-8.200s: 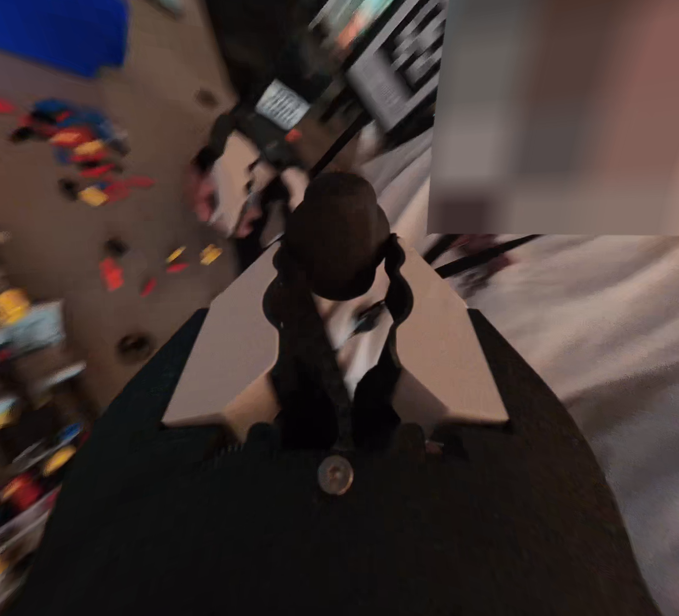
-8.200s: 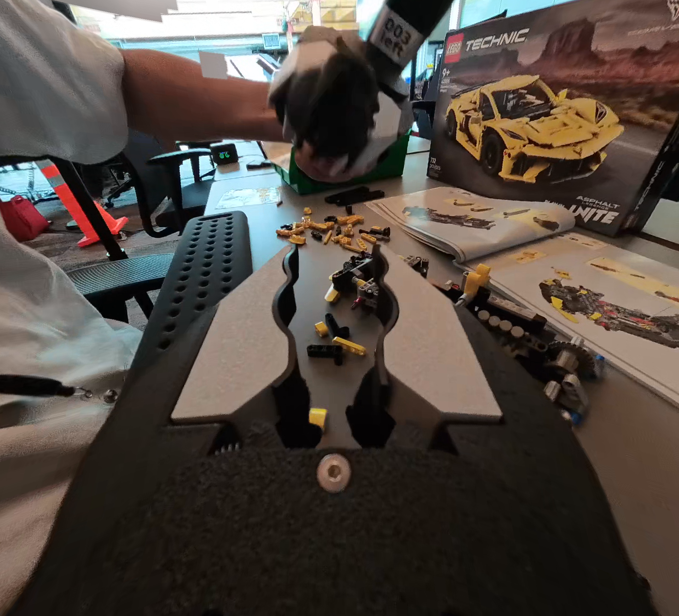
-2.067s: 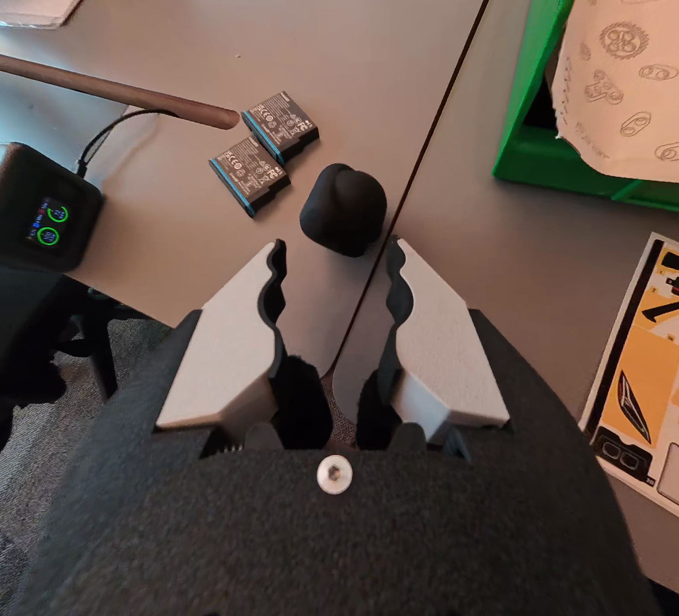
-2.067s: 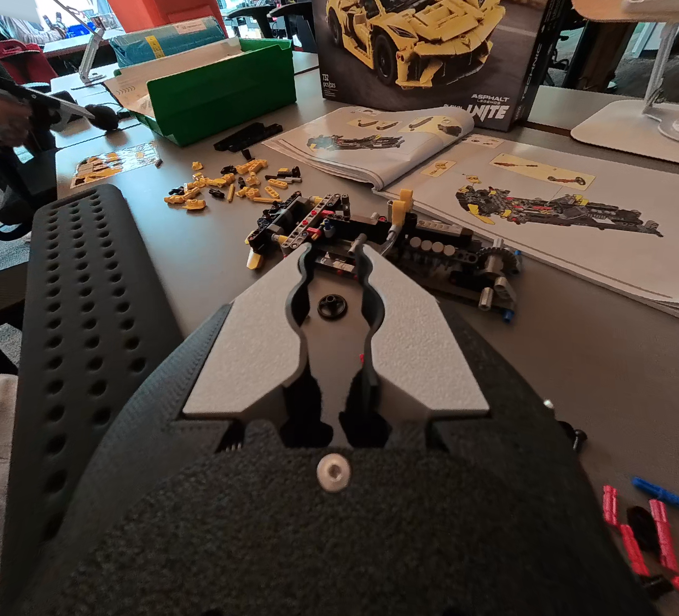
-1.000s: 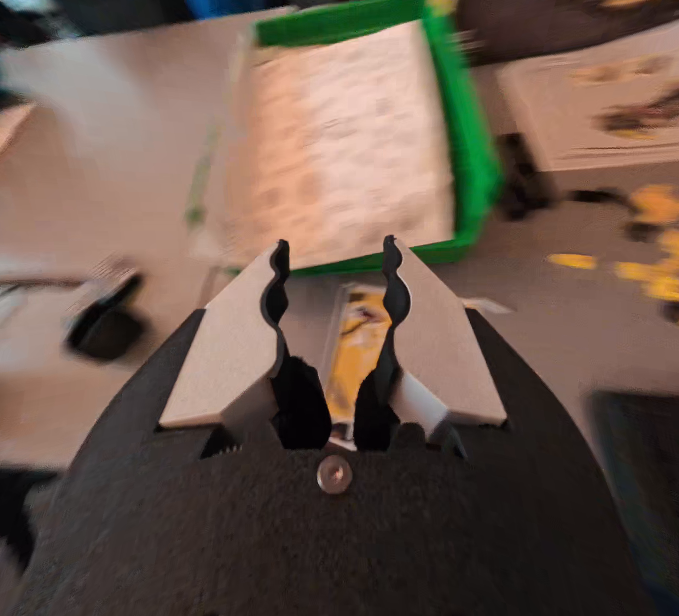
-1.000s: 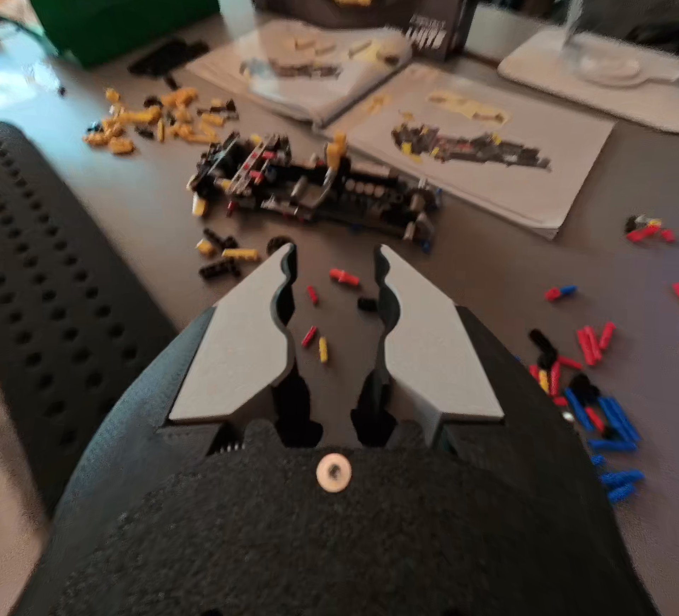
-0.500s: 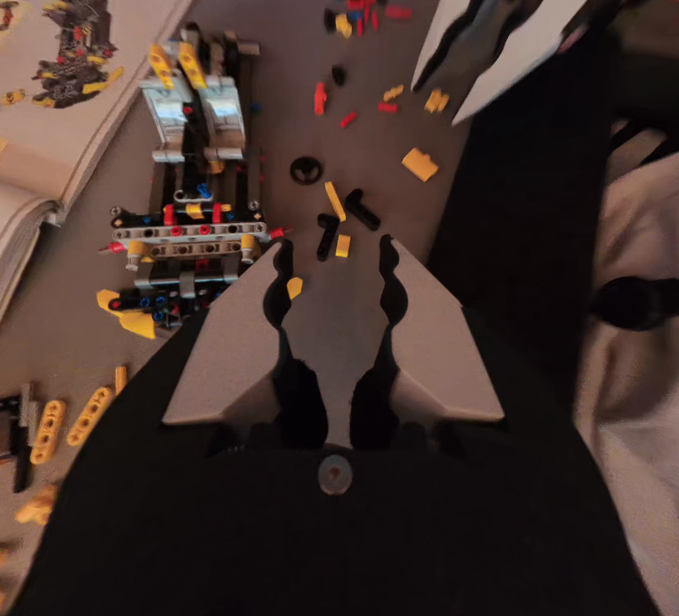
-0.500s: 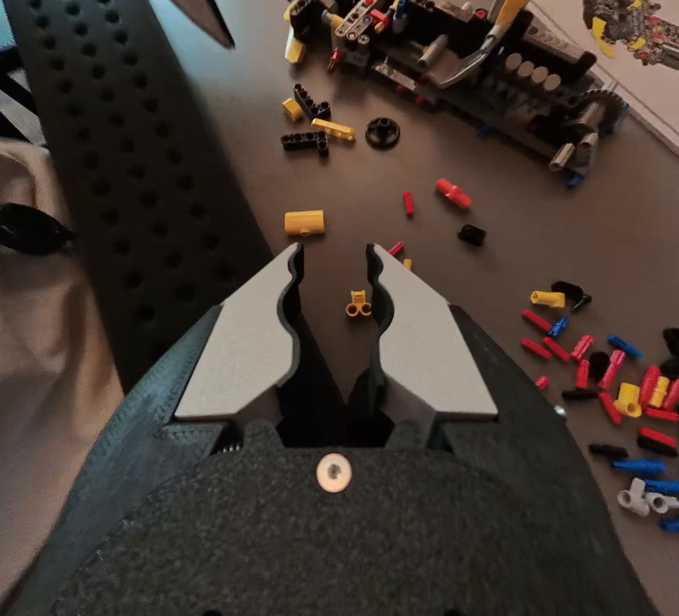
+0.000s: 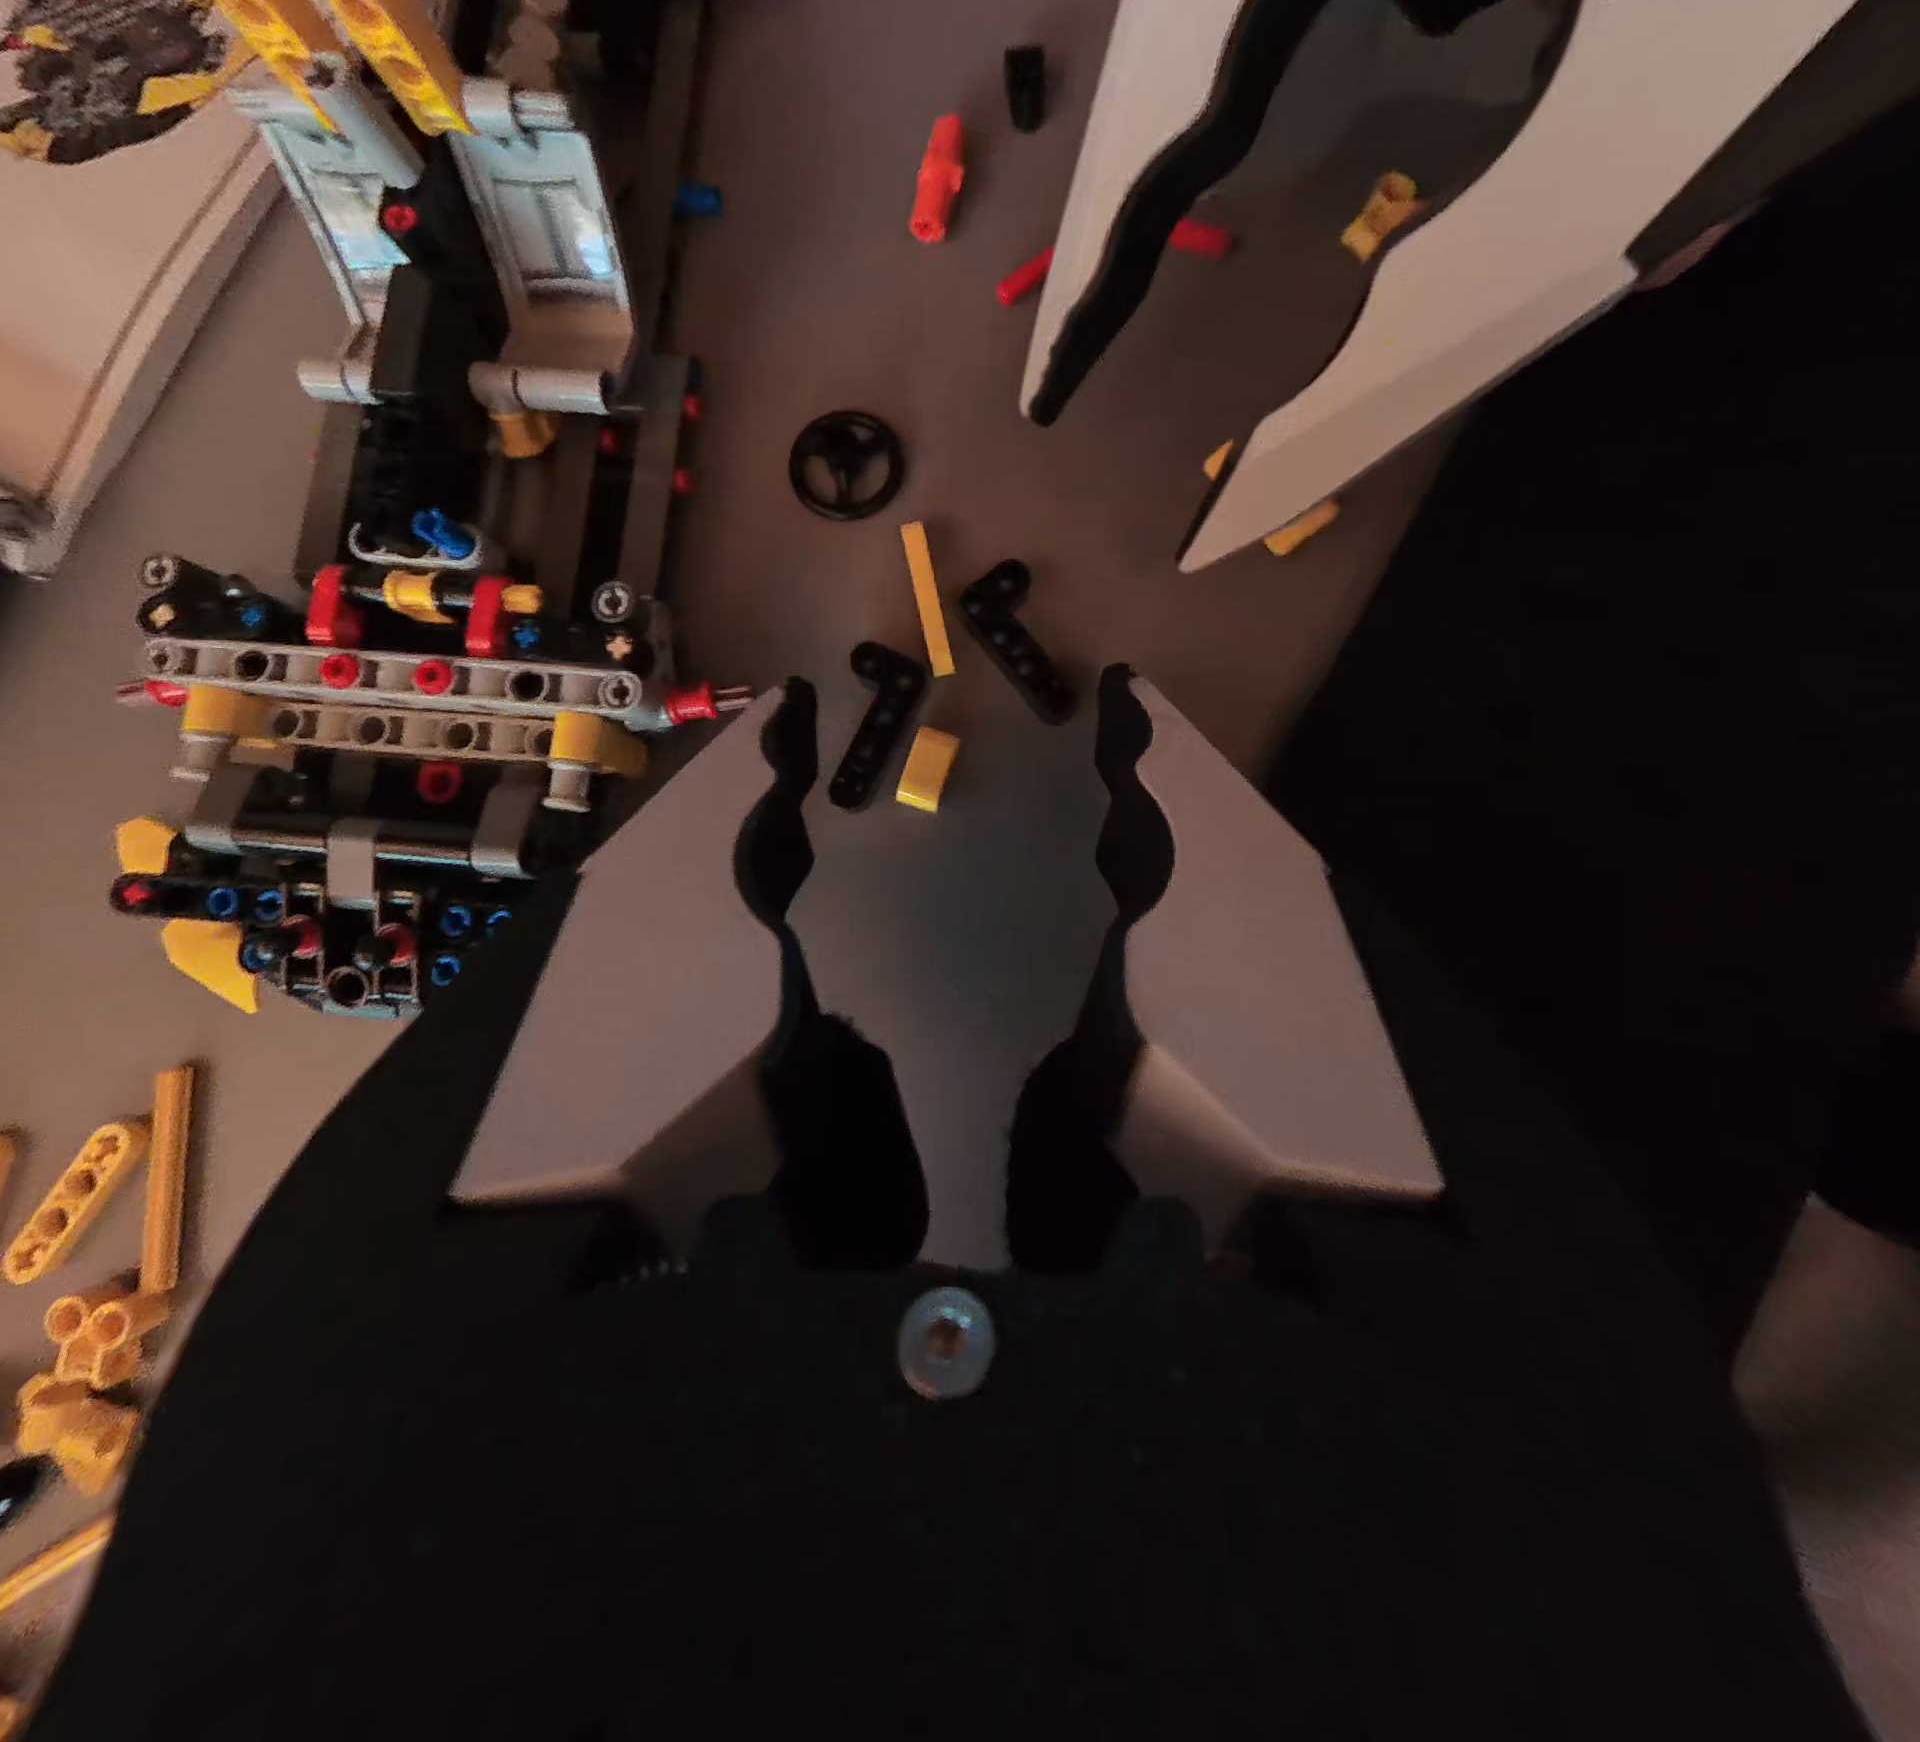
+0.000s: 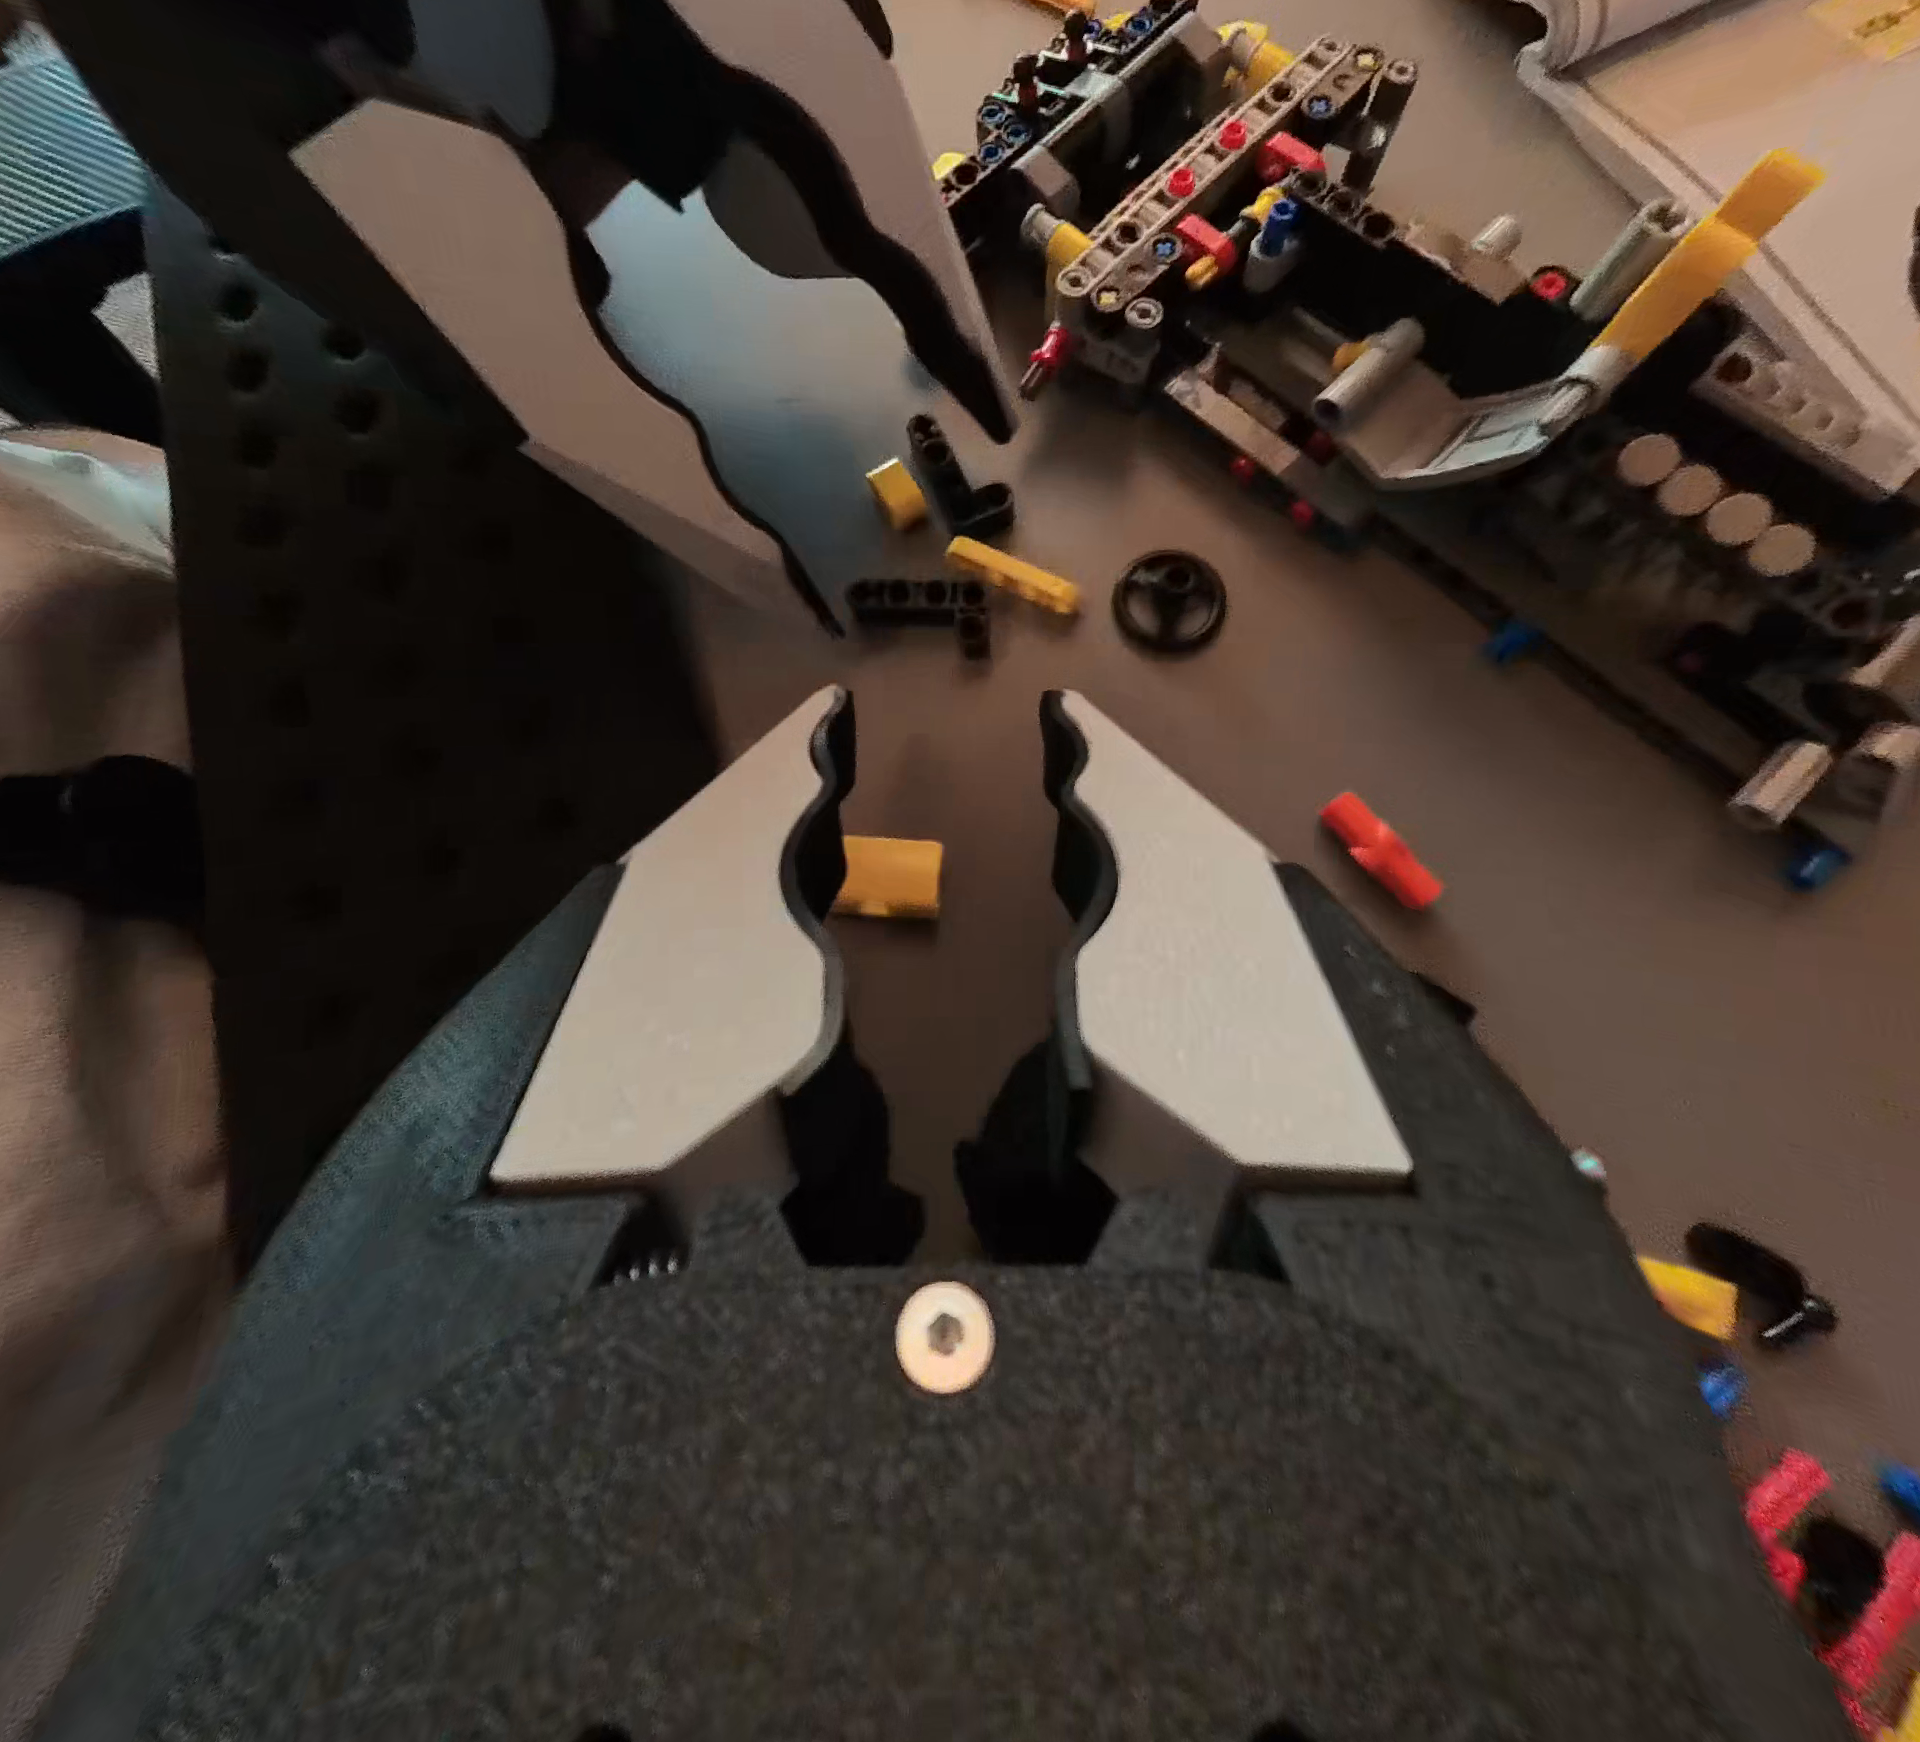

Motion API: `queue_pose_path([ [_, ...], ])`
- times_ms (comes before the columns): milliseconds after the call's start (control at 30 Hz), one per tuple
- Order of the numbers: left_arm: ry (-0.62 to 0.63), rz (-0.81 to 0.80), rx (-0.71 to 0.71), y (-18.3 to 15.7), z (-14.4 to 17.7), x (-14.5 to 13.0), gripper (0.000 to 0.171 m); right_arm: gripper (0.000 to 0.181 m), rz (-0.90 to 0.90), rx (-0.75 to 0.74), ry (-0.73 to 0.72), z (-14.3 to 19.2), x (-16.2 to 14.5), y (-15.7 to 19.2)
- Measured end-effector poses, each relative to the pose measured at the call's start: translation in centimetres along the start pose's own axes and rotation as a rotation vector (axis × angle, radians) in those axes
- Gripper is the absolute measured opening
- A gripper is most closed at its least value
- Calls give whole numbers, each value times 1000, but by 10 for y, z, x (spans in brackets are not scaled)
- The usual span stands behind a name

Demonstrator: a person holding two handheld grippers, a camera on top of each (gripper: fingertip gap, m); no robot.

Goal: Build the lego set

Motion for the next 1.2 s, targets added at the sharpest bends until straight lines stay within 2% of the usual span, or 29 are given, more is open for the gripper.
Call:
queue_pose_path([
  [100, 40, 5, 20, -3, -4, -1, 40, 34, 2, -12, -28, 4, -2, -5],
  [233, 37, -25, 44, -8, -4, 1, 13, 32, 2, -41, -72, 11, -5, -2],
  [467, -14, -95, 39, -9, -2, 4, 12, 24, 19, -126, -192, 23, -5, 2],
  [633, -123, -53, 103, 15, 33, 0, 11, 24, -17, -141, -320, 34, -7, -4],
  [700, -118, 11, 189, 41, 55, -16, 11, 24, -24, -140, -363, 38, -8, -6],
  [867, 56, 133, 497, 130, 106, -89, 11, 25, -41, -122, -386, 38, -11, -12],
  [1000, 192, 224, 561, 181, 118, -136, 11, 25, -38, -130, -374, 36, -11, -13],
  [1200, 288, 272, 545, 215, 102, -163, 11, 25, -38, -147, -351, 33, -12, -14],
])
Point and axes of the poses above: each gripper's, where its closed fingertips meet, z back along the fingers, x out of its top, y = z × x across the jaws, the point moved 10 cm from there along z, back along the fingers, and after that the axes turned 10 degrees about x, right-handed, at the moved point
